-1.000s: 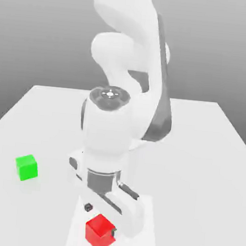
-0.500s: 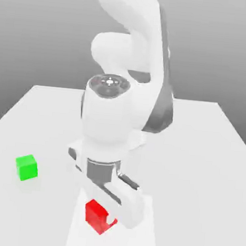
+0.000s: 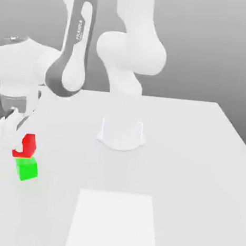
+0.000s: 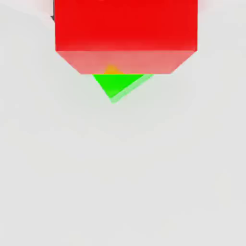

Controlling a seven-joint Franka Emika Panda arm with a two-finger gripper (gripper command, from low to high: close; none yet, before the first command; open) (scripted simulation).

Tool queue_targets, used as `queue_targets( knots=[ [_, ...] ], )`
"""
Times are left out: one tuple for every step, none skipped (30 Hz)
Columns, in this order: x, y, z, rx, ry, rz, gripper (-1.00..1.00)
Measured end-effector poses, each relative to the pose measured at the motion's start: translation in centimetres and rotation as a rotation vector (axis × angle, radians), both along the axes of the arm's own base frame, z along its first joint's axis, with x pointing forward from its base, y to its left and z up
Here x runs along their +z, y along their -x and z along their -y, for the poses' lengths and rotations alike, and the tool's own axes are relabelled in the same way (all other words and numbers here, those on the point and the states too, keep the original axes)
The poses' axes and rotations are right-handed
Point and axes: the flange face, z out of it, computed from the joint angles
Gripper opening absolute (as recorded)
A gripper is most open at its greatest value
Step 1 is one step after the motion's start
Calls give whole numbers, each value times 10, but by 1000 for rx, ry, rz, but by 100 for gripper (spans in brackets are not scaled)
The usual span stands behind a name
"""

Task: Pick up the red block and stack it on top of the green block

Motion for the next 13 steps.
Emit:
queue_targets(
  knots=[
    [0, 0, 0, 0, 0, 0, 100],
    [0, 0, 0, 0, 0, 0, 100],
    [0, 0, 0, 0, 0, 0, 100],
    [0, 0, 0, 0, 0, 0, 100],
    [0, 0, 0, 0, 0, 0, 100],
    [-4, 0, 0, -1, 0, -1, 100],
    [-1, 1, 0, -1, -1, -1, 100],
    [6, 1, 1, -3, -1, -1, 100],
    [14, 0, 1, -3, -1, 0, 100],
    [23, 0, 2, -4, -2, 0, 100],
    [32, 0, 2, -3, -2, 0, 100],
    [42, 0, 1, -2, -2, 0, 100],
    [51, 0, 1, -2, -2, 0, 100]
  ],
)
